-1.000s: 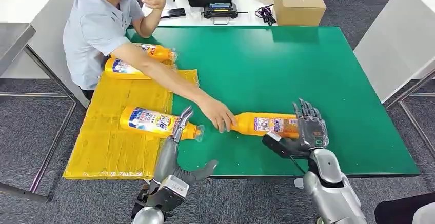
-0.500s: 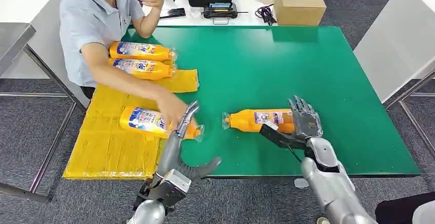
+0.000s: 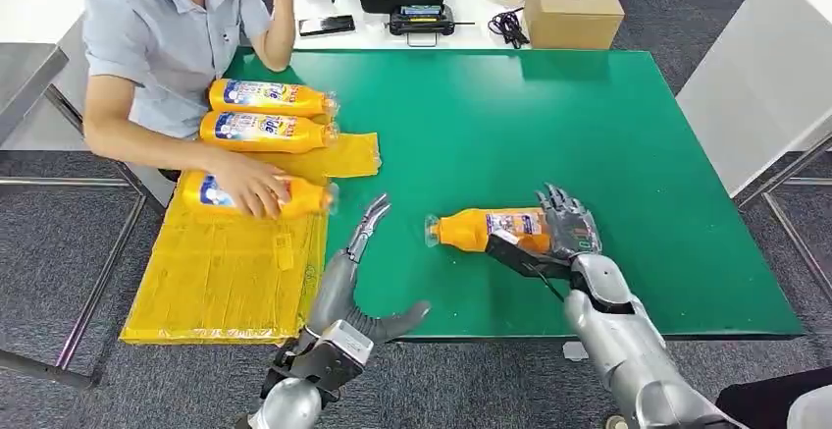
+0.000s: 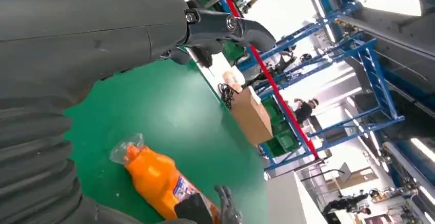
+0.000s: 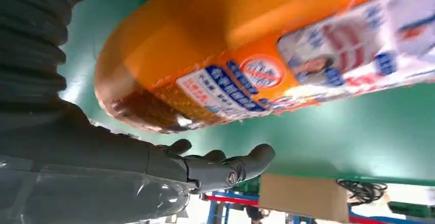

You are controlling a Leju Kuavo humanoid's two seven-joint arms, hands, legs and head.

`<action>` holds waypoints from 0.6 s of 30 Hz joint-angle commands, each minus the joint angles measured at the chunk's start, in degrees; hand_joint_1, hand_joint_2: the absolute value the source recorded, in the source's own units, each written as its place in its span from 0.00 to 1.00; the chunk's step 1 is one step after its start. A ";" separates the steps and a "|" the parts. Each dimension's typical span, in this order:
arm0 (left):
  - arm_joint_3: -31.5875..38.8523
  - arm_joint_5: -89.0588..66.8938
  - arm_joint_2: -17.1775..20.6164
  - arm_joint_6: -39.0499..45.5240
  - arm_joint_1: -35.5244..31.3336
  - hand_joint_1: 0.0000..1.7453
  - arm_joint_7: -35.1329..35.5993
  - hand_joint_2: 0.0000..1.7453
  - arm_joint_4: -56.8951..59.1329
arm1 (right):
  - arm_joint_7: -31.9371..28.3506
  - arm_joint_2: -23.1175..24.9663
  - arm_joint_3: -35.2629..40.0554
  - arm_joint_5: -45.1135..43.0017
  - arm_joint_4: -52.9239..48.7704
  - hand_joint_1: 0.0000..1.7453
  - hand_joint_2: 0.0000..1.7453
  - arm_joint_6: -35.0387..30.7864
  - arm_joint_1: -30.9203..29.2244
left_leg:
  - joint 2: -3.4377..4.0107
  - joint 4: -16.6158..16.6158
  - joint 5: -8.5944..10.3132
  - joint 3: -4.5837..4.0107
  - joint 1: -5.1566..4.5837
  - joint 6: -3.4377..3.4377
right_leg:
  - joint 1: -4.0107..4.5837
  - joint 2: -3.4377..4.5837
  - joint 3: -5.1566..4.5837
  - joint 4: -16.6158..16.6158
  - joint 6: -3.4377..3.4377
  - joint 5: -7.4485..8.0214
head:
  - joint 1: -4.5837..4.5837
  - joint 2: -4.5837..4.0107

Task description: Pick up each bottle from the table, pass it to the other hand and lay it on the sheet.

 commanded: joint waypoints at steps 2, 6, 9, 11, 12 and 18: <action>-1.89 1.12 0.85 0.13 -3.18 0.00 -0.05 1.00 4.48 | 2.15 1.66 5.40 -0.62 11.81 0.00 1.00 6.43 -7.07 | 0.21 0.02 -0.17 0.42 0.10 -0.18 | 0.11 0.15 0.37 0.00 -0.23 -0.11 | 0.00 0.00; -1.90 1.49 0.64 0.28 -3.60 0.00 -0.10 1.00 5.14 | 2.48 0.75 6.88 -0.31 13.01 1.00 1.00 9.06 -8.20 | 0.15 0.00 -0.10 0.35 0.07 -0.10 | 0.08 0.09 0.33 -0.05 -0.16 -0.08 | 0.00 0.00; -1.93 1.57 0.58 0.35 -3.66 0.00 -0.19 1.00 5.31 | 2.81 0.51 7.87 0.06 13.67 1.00 1.00 10.64 -8.71 | 0.03 -0.01 -0.08 0.43 0.09 -0.13 | 0.11 -0.04 0.43 -0.07 -0.18 -0.10 | 0.00 0.00; -2.11 1.87 0.34 0.39 -4.11 0.00 -0.40 1.00 6.05 | 1.85 -0.44 9.68 0.00 14.40 1.00 1.00 14.64 -9.78 | -0.01 -0.02 -0.02 0.29 0.04 -0.07 | 0.05 -0.04 0.28 -0.04 -0.11 -0.05 | 0.00 0.00; -2.20 2.15 0.23 0.40 -4.35 0.00 -0.72 1.00 6.48 | 0.58 -0.90 9.34 -1.45 14.52 1.00 1.00 16.37 -9.98 | 0.00 0.00 -0.05 0.34 0.05 -0.10 | 0.06 -0.03 0.33 -0.02 -0.15 -0.08 | 0.00 0.00; -2.93 4.17 0.18 0.33 -5.21 0.00 -2.46 1.00 8.12 | -6.31 -3.68 7.61 -10.51 13.55 1.00 1.00 23.84 -8.98 | -0.19 -0.04 -0.01 0.51 0.09 -0.10 | 0.10 -0.24 0.57 -0.13 -0.15 -0.09 | 0.00 0.00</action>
